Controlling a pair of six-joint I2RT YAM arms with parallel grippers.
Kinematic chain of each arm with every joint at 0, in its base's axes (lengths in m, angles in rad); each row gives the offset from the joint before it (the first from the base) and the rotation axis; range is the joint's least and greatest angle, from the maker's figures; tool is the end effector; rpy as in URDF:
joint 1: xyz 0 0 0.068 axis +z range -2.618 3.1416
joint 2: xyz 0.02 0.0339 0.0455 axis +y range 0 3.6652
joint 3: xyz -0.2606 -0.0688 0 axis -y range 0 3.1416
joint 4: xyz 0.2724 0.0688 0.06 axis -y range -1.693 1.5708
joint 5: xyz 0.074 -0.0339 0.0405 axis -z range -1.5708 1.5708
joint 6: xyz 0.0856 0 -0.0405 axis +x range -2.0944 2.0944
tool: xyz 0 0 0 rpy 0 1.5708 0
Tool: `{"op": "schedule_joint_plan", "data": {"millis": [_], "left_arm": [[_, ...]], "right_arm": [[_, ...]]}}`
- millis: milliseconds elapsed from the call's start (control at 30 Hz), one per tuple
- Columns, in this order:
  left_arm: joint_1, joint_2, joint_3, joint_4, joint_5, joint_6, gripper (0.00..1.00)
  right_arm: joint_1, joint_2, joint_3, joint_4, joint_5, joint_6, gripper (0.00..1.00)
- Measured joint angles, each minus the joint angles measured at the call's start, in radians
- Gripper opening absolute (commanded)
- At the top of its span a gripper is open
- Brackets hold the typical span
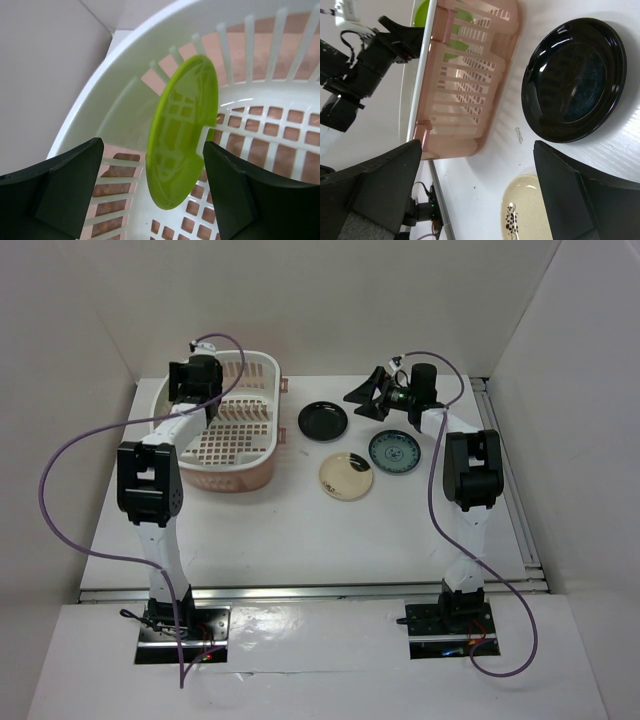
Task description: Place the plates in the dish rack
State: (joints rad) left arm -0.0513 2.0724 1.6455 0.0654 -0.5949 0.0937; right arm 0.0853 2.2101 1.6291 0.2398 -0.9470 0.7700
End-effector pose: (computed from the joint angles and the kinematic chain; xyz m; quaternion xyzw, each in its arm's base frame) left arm 0.5554 0.0195 0.2326 -0.1092 0.7966 0.2526 0.5383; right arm 0.5450 0.1163 0.1818 -0.0037 0.7731 0.5519 0.3126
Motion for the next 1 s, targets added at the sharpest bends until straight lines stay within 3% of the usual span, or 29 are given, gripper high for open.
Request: {"op": "schedule_joint_plan", "data": {"millis": [167,300,433,733,1000], "left_arm": [[0.0,-0.043,0.064,-0.087,0.068,-0.061,1.0],[0.004,-0.131,0.127,-0.208,0.157,-0.185,1.0],[0.044,-0.272,0.17,-0.301,0.409,-0.409,1.0],[0.101,-0.497,0.117,-0.364,0.681,-0.688,1.0],[0.12,-0.589,0.027,-0.454,0.734,-0.818,1.0]], "right_arm": [[0.0,0.0,0.003,-0.018,0.016,-0.015,1.0],[0.0,0.0,0.062,-0.156,0.105,-0.114,1.0],[-0.003,0.025,0.2,-0.278,0.186,-0.21,1.0],[-0.005,0.143,0.354,-0.399,0.285,-0.327,0.94],[0.024,0.282,0.386,-0.471,0.279,-0.36,0.91]]}}
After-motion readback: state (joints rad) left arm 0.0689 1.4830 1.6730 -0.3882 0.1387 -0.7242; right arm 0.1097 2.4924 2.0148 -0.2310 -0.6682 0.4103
